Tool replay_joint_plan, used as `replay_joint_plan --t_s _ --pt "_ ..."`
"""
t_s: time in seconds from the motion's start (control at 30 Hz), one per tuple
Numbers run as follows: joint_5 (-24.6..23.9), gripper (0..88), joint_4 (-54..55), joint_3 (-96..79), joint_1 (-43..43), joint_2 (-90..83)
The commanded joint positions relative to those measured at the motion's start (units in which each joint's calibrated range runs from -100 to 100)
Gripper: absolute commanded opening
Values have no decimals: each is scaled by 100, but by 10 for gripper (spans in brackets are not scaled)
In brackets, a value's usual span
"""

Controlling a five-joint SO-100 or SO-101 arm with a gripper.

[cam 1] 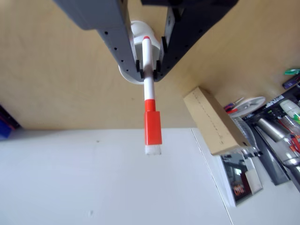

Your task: Grab the pen and place it in the cup.

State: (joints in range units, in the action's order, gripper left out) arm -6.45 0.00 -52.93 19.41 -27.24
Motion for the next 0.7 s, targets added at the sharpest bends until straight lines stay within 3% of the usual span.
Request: replay_joint_plan --t_s 0.0,0.67 --pt "35 9 469 535 66 600" --pt "25 10 744 1286 183 2069"
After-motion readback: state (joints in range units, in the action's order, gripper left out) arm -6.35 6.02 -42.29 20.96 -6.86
